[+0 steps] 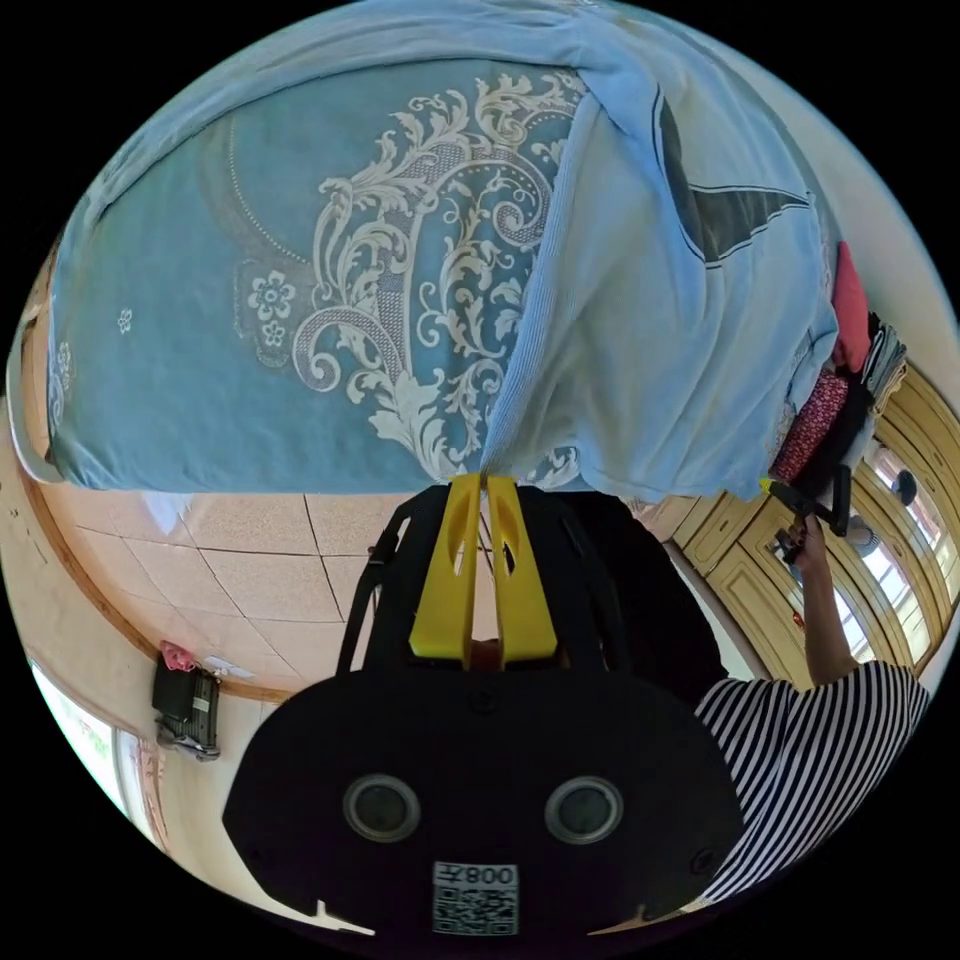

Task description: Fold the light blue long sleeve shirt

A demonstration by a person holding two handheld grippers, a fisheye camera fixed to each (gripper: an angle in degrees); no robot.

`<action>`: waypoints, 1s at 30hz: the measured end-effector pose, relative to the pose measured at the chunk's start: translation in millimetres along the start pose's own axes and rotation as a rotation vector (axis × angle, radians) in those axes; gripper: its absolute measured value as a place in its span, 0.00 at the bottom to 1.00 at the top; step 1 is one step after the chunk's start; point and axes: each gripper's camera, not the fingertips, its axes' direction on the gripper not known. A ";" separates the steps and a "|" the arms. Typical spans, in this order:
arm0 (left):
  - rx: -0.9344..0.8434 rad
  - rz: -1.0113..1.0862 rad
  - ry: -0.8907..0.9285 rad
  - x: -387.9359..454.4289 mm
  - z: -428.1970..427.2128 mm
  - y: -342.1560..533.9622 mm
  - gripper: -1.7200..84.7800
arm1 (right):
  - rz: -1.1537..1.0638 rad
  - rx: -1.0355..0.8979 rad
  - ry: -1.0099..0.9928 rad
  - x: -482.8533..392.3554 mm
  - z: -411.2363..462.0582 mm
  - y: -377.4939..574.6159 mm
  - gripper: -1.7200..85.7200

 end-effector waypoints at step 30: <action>0.109 -0.013 -0.050 63.0 -31.3 -40.3 0.03 | 0.163 0.217 0.162 20.6 -26.5 8.8 0.06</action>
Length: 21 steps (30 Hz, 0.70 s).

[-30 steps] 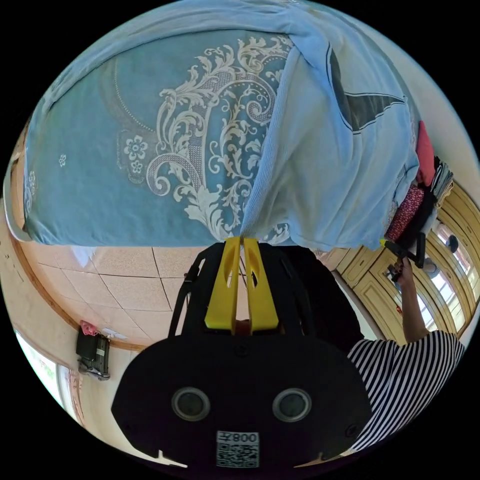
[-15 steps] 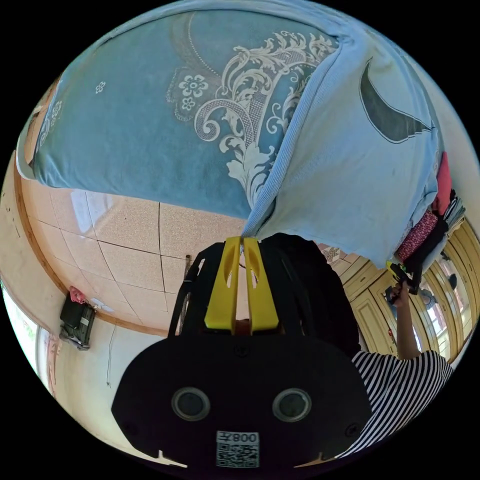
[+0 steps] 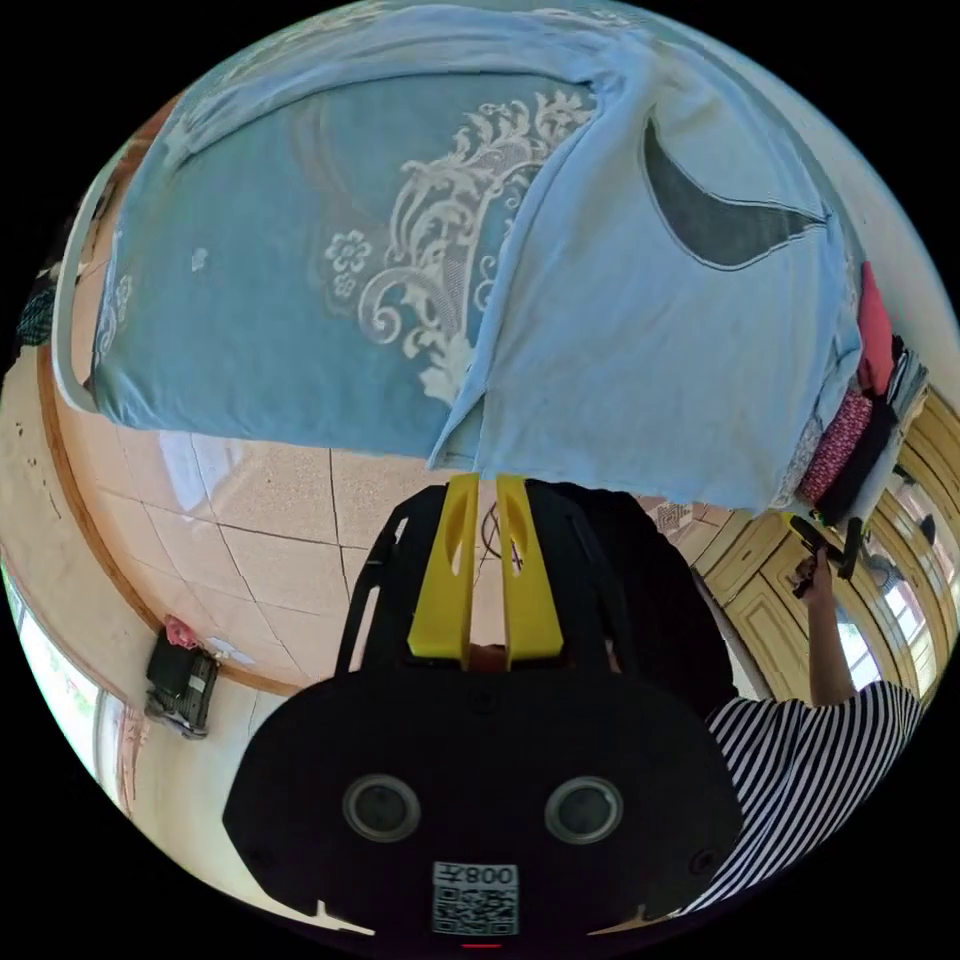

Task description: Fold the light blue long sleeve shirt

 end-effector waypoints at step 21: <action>0.368 0.409 -0.106 212.4 -138.6 -282.0 0.09 | -0.539 0.426 0.237 -260.1 -140.8 -332.0 0.12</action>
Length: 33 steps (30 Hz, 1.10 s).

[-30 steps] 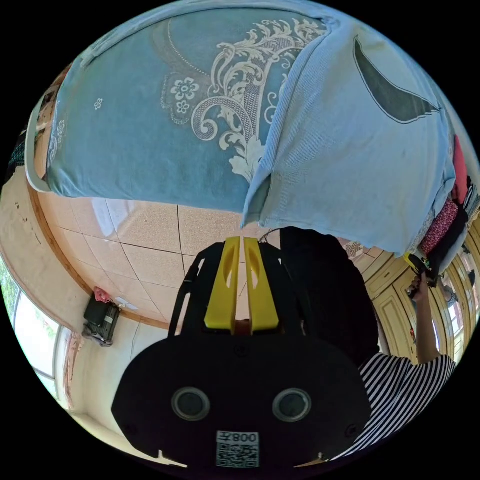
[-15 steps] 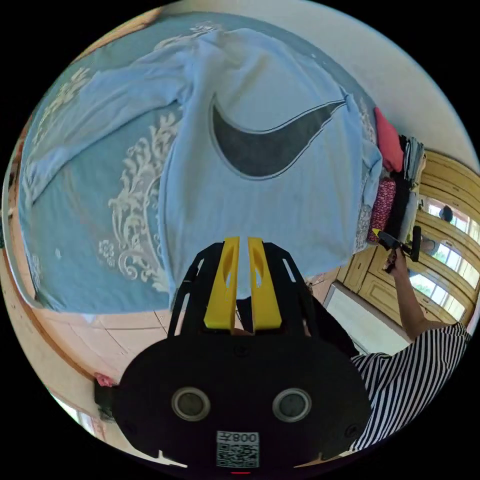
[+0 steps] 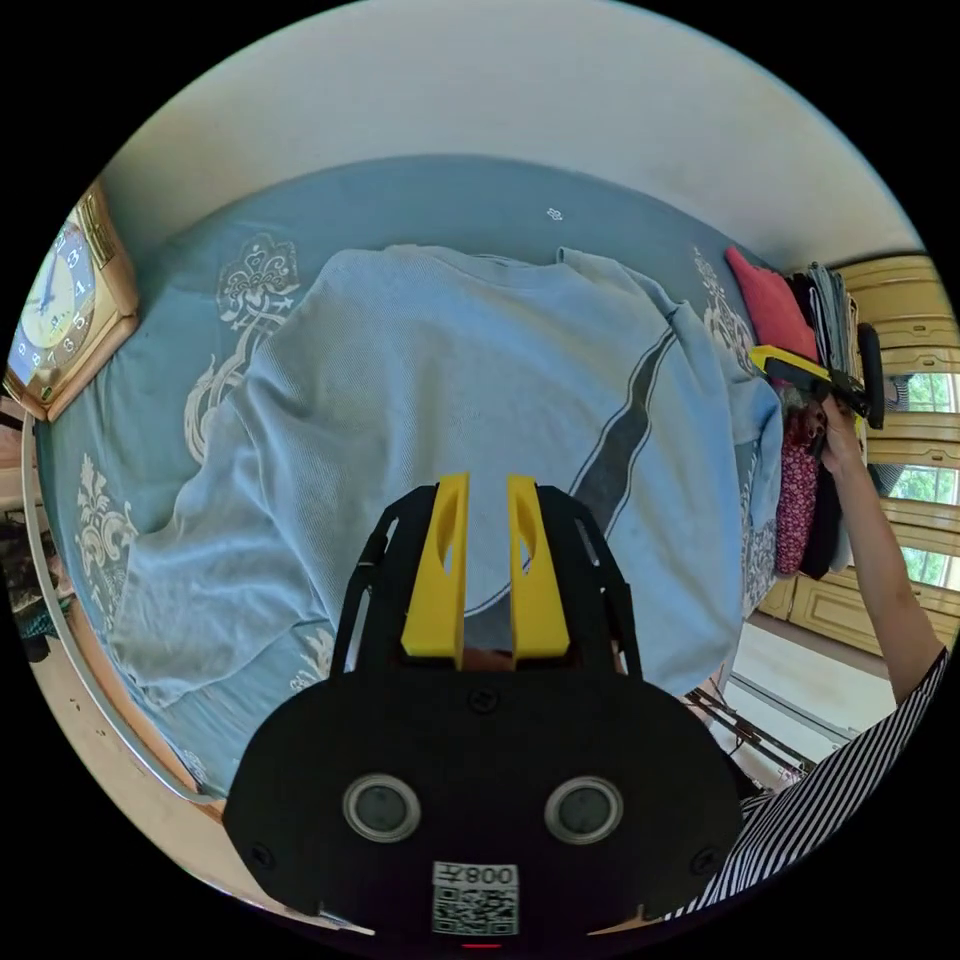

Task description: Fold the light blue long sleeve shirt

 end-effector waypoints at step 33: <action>0.170 0.013 0.046 -36.6 -9.8 -144.8 0.10 | -0.284 0.015 -0.034 -143.7 45.2 -280.0 0.11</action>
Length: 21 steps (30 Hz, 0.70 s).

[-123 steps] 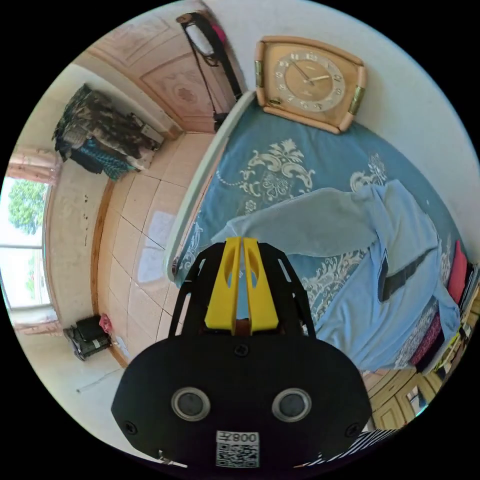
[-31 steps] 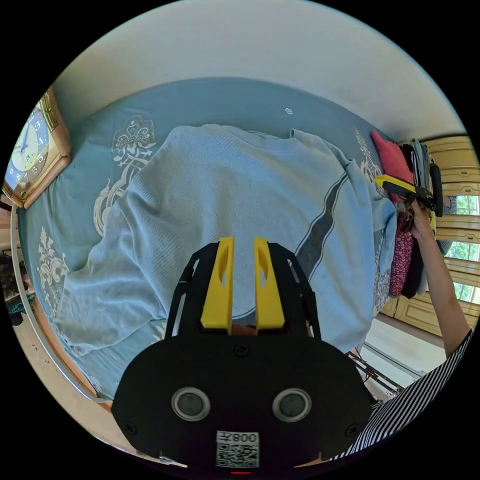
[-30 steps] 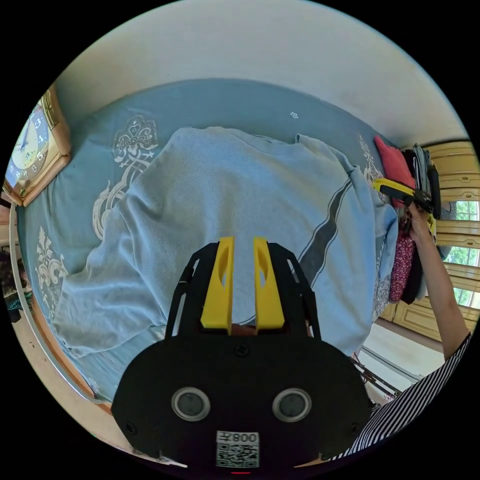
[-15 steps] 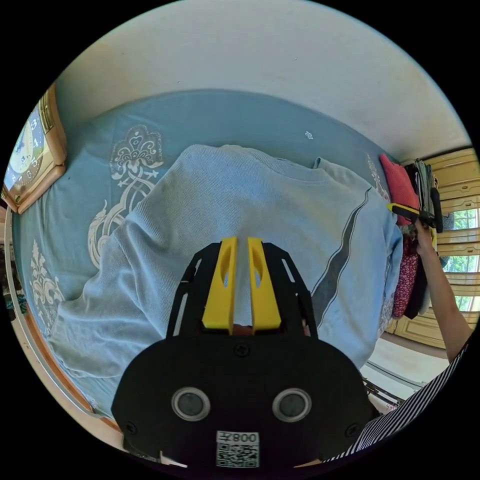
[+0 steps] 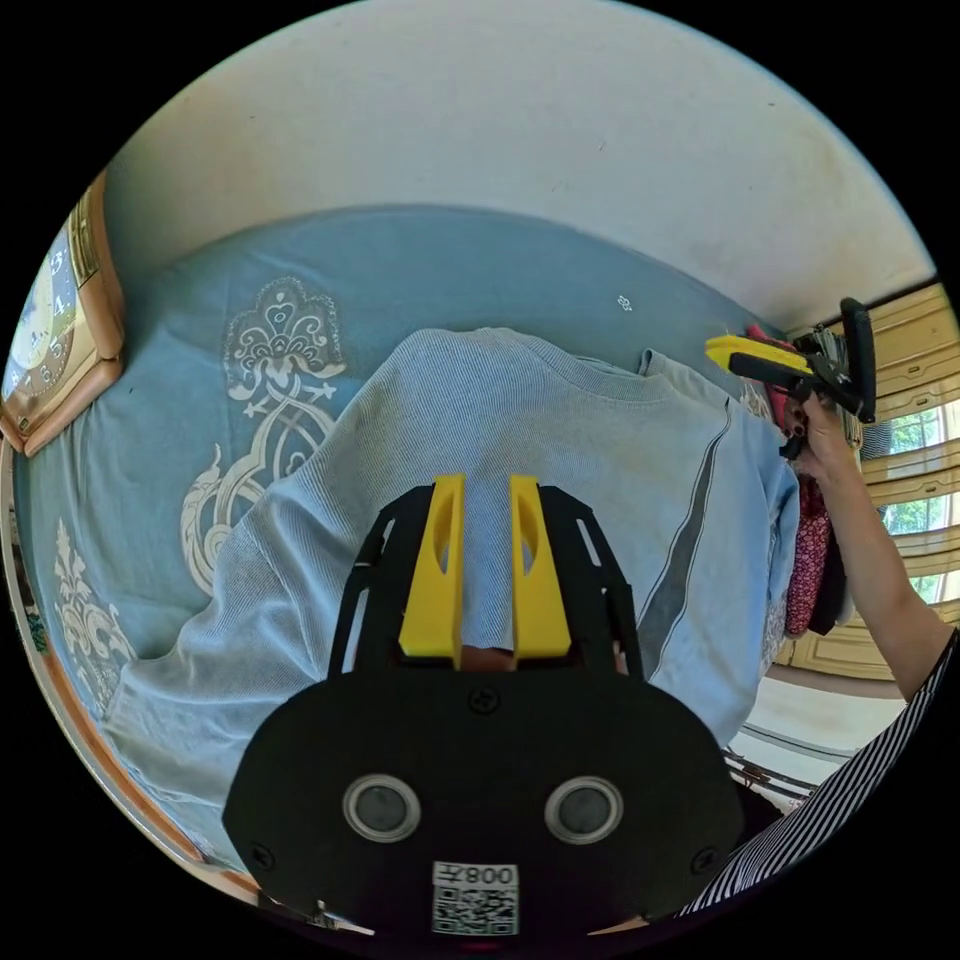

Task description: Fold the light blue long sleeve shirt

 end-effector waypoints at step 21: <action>0.099 -0.087 -0.129 -5.6 -3.8 -35.0 0.05 | 0.226 0.025 0.040 47.3 16.9 -52.1 0.03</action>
